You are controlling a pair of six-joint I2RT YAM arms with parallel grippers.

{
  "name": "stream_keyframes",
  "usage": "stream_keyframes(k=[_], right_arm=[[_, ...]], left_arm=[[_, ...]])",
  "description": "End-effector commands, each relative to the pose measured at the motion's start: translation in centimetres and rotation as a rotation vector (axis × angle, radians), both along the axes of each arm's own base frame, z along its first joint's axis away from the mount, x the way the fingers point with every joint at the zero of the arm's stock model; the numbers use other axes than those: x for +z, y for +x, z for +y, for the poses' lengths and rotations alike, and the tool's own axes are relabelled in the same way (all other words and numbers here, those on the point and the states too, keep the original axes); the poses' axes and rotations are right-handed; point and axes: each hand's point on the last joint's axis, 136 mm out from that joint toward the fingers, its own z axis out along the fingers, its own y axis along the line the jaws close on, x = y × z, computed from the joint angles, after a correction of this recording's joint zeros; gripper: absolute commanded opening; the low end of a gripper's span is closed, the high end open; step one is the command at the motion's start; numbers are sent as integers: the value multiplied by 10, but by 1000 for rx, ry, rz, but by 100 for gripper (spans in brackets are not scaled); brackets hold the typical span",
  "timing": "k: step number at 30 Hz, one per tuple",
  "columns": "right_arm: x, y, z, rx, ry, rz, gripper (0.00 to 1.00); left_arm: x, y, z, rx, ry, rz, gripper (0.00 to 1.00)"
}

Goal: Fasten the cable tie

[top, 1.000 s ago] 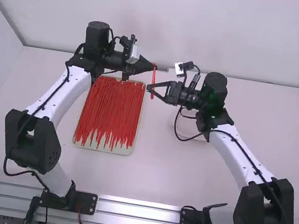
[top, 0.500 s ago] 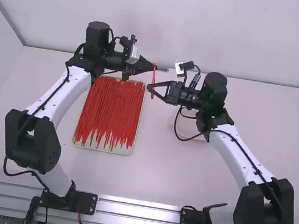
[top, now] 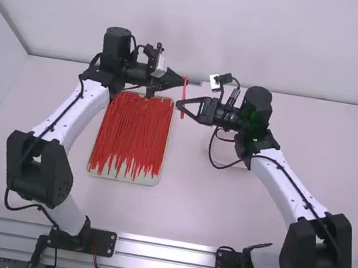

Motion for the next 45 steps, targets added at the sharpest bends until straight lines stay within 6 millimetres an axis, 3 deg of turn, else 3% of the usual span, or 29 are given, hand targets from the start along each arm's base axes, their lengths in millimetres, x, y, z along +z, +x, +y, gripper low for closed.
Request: stream_keyframes(k=[1, 15, 25, 35, 45], right_arm=[[4, -3, -3, -1, 5, -9, 0], [4, -4, -3, 4, 6, -8, 0], [5, 11, -19, -55, 26, 113, 0], [17, 13, -17, -70, 57, 71, 0], [17, 28, -26, -150, 62, 79, 0]], left_arm=[[2, -11, -9, -47, -11, -2, 2], [2, -12, -11, -54, -11, -4, 2], [5, -21, -12, -102, -29, 4, 2], [4, -24, -17, -117, -29, 12, 2], [8, -37, -17, -190, -57, 21, 2]])
